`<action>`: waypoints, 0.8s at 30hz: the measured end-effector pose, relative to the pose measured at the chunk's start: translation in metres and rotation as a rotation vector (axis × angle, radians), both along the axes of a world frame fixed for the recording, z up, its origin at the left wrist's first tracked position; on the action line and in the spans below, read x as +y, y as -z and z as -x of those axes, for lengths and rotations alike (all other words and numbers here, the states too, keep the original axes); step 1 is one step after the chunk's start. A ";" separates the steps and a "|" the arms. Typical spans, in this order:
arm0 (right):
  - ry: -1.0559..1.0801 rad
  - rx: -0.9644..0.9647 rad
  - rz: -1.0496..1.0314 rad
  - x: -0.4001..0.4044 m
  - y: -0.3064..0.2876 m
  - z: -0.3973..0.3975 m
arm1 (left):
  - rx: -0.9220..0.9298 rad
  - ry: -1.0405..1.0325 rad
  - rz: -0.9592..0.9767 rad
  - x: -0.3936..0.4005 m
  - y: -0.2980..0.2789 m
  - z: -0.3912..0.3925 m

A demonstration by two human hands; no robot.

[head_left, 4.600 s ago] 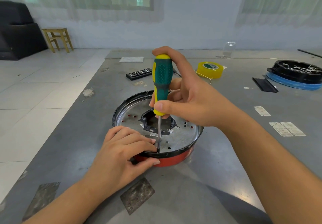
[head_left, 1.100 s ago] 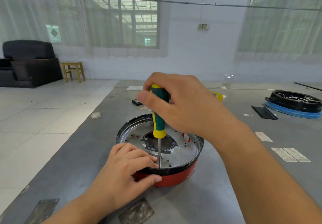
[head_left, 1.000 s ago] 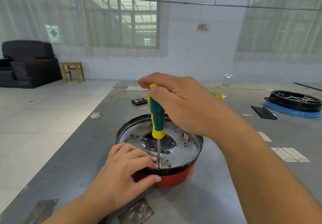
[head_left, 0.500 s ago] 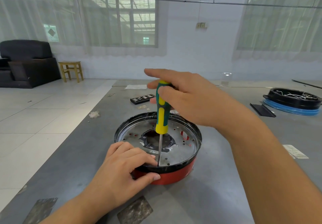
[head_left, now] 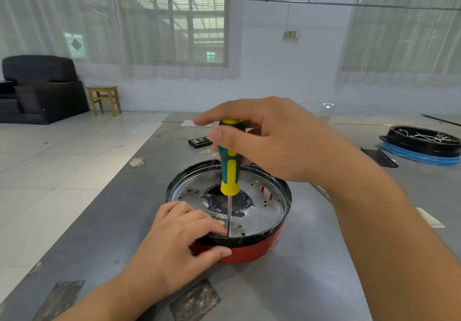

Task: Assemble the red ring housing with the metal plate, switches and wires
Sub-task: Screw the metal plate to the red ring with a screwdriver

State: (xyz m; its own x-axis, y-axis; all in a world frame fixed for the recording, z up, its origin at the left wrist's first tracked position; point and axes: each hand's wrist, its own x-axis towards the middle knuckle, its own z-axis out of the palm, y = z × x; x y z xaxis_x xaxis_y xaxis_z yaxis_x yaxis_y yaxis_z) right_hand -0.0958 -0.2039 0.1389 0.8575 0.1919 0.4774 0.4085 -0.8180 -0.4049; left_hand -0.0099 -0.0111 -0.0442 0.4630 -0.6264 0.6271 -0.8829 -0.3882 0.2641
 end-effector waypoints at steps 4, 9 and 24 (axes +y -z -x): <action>0.188 -0.177 0.098 0.003 0.006 -0.008 | -0.008 0.003 -0.006 0.001 0.000 0.000; 0.020 0.152 -0.113 0.001 0.004 -0.006 | -0.018 0.001 -0.010 0.000 0.001 0.000; 0.134 -0.010 0.094 -0.005 0.004 -0.002 | -0.004 0.006 -0.008 0.000 0.000 0.001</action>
State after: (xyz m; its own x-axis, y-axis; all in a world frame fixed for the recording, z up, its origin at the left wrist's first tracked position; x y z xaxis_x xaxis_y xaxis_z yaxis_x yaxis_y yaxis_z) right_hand -0.0940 -0.2085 0.1353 0.8736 0.1205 0.4715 0.2970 -0.8996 -0.3202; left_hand -0.0107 -0.0111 -0.0440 0.4570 -0.6341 0.6237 -0.8861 -0.3855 0.2573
